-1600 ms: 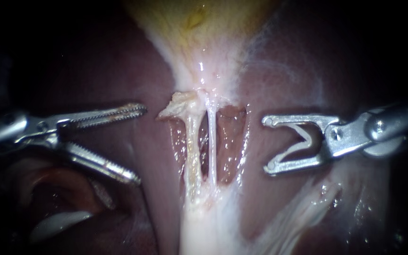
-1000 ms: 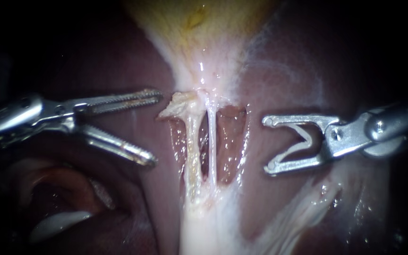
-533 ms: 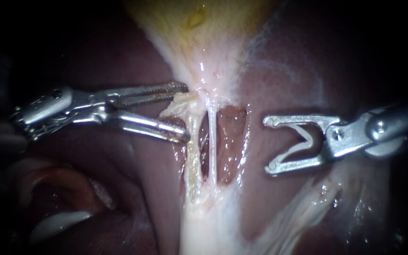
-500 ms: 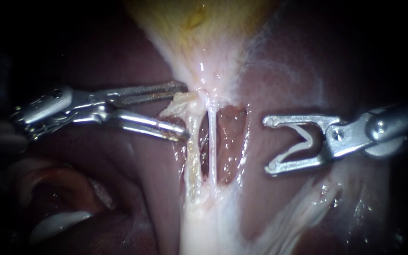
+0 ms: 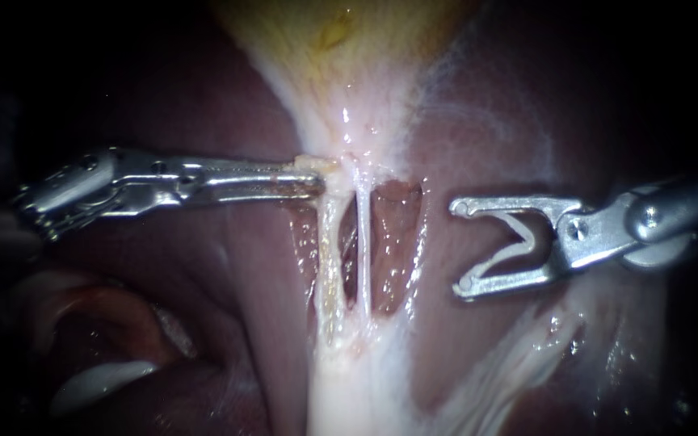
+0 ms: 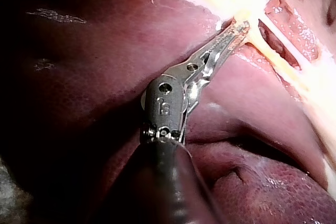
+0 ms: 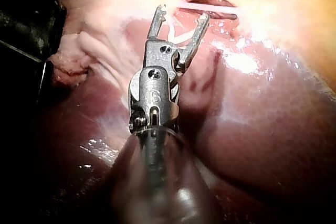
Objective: Grabbing gallbladder
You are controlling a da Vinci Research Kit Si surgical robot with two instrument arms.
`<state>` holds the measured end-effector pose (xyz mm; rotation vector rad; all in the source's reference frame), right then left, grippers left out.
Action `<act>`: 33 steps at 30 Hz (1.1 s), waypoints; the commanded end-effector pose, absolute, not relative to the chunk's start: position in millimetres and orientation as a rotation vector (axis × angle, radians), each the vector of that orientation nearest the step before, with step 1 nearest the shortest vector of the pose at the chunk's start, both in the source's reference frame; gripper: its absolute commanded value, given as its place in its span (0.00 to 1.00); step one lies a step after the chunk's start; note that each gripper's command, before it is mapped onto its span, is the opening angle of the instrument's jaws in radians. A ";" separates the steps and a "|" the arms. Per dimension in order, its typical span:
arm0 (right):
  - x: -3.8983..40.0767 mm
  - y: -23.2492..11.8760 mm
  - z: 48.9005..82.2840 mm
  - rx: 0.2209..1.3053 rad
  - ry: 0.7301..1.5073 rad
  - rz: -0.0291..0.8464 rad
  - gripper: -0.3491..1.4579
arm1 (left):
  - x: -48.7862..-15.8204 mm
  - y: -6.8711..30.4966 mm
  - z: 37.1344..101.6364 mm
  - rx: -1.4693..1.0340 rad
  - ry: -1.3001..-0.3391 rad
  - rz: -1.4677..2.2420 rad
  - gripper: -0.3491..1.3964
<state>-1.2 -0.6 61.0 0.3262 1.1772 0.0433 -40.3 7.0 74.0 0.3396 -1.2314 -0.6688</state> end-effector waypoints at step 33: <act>-1.2 -0.6 61.1 0.326 1.177 0.044 0.46 | -36.0 7.8 65.9 0.369 -1.230 -0.717 0.00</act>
